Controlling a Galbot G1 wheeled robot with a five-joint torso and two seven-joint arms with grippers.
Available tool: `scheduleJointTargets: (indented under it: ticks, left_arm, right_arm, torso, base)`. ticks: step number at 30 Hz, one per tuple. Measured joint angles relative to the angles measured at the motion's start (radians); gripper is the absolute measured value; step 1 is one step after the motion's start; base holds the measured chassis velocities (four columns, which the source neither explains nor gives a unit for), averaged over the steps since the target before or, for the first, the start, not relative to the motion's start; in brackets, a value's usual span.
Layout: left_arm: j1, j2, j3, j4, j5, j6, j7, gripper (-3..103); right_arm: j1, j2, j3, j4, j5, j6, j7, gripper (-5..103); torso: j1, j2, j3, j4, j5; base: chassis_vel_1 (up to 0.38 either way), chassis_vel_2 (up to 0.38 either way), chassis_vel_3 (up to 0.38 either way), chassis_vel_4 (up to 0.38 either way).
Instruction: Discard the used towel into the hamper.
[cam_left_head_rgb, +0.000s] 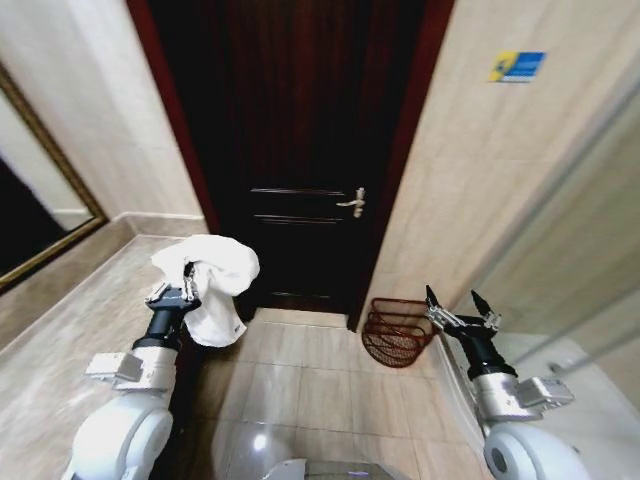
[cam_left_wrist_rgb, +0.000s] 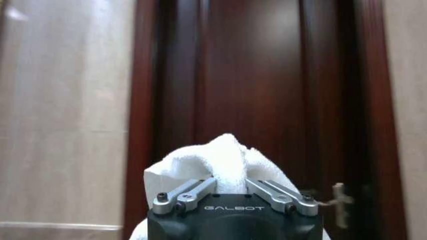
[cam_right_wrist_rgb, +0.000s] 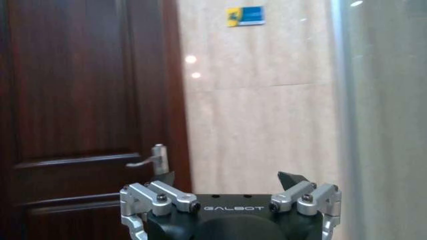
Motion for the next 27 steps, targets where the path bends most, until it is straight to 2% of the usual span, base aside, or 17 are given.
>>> scheduleJointTargets:
  ticks: [13, 27]
  left_arm:
    - [0.000, -0.008, 0.002, 0.010, 0.001, -0.006, 0.008, 2]
    - [-0.004, -0.016, -0.002, 0.030, -0.002, -0.062, 0.029, 2]
  right_arm:
    - [0.005, 0.000, -0.009, 0.000, -0.007, -0.001, -0.004, 100]
    - [0.004, 0.006, -0.002, 0.001, -0.003, -0.005, -0.011, 100]
  torso:
    - [0.000, 0.000, 0.000, 0.0003, 0.0000]
    - [0.000, 0.000, 0.000, 0.0003, 0.0000]
  base:
    - [-0.121, -0.119, -0.120, -0.120]
    - [-0.090, -0.087, -0.089, -0.087]
